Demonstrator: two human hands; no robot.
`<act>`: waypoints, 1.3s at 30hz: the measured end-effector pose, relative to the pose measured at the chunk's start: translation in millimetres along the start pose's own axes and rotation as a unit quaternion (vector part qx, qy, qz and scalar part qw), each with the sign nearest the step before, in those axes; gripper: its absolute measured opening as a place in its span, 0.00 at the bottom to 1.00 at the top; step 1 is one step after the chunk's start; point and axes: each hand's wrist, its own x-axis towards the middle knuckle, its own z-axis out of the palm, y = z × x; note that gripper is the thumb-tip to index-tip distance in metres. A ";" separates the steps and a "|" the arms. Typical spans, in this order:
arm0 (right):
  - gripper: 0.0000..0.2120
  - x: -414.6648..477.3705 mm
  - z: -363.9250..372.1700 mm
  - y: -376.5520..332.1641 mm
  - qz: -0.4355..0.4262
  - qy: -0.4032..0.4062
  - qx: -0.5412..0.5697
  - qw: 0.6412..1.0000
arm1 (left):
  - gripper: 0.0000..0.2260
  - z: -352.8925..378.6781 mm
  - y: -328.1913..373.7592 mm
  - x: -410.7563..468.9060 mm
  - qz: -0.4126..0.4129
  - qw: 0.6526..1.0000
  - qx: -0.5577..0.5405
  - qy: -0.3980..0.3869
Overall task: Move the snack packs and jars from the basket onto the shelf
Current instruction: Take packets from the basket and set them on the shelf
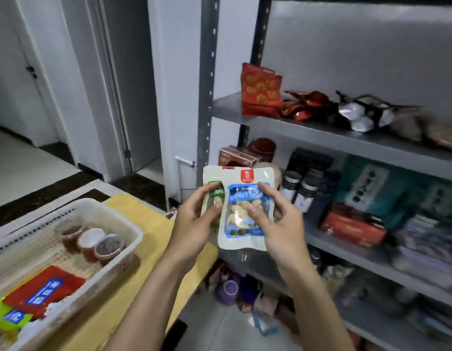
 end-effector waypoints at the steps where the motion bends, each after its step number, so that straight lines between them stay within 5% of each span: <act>1: 0.19 -5.7 -19.0 -6.1 0.001 0.020 -0.003 1.000 | 0.14 19.3 1.3 -1.8 -0.003 1.000 -0.005 -0.023; 9: 0.18 -34.1 -188.9 -54.8 -0.012 0.175 -0.021 0.984 | 0.14 203.3 7.2 -22.3 -0.036 0.984 -0.081 -0.155; 21: 0.20 -20.5 -459.0 -139.7 -0.045 0.286 -0.016 0.957 | 0.14 502.0 39.5 -25.1 -0.017 0.962 -0.002 -0.273; 39: 0.20 162.4 -617.4 -138.8 0.050 0.289 -0.080 0.953 | 0.08 740.5 22.2 160.0 -0.195 0.935 0.024 -0.296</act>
